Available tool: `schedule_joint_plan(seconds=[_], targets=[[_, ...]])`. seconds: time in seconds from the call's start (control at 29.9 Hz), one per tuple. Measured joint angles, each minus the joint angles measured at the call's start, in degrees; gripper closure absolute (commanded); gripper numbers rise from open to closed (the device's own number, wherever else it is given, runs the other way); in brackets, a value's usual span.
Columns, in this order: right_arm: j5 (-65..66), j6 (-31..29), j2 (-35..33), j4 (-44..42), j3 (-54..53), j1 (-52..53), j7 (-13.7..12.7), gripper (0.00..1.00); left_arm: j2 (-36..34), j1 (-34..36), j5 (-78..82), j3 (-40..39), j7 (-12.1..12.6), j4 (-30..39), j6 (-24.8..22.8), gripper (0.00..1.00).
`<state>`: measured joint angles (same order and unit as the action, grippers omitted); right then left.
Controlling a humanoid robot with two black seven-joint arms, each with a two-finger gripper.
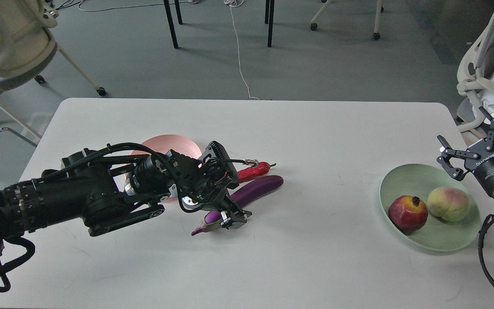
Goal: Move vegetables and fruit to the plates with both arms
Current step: 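Grasp the purple eggplant with the left gripper and lay it on the pink plate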
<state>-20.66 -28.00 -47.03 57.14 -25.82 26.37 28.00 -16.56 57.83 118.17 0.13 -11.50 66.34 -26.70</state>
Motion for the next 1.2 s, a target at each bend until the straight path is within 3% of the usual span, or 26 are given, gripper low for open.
schedule_joint_plan(seconds=[0.17,0.37,0.6,0.8,0.97,1.2], targets=[[0.0,0.0,0.0,-0.1,-0.3,-0.1,0.0,0.01,1.1,0.2,-0.1,0.5,0.1,-1.4,0.1,0.64],[0.0,0.0,0.0,-1.1,-0.5,-0.2,0.0,0.01,1.2,0.7,-0.3,0.4,0.0,-1.8,0.1,0.84],[0.0,0.0,0.0,-2.2,-0.7,-0.2,0.0,0.01,-0.1,3.6,-5.8,-2.4,-0.5,0.3,-0.3,0.83],[0.0,0.0,0.2,-3.3,-1.3,-0.2,0.0,0.01,-8.3,8.7,-18.3,-4.5,-0.3,1.6,-0.7,0.8],[0.1,0.0,0.9,-4.0,-1.4,-0.3,0.0,0.01,-15.6,7.5,-19.0,-3.4,-0.4,0.0,-0.7,0.8],[0.1,0.0,1.6,-4.3,-1.8,-0.3,0.0,0.01,-16.8,4.5,-18.8,-1.5,0.0,-6.1,-0.1,0.77]])
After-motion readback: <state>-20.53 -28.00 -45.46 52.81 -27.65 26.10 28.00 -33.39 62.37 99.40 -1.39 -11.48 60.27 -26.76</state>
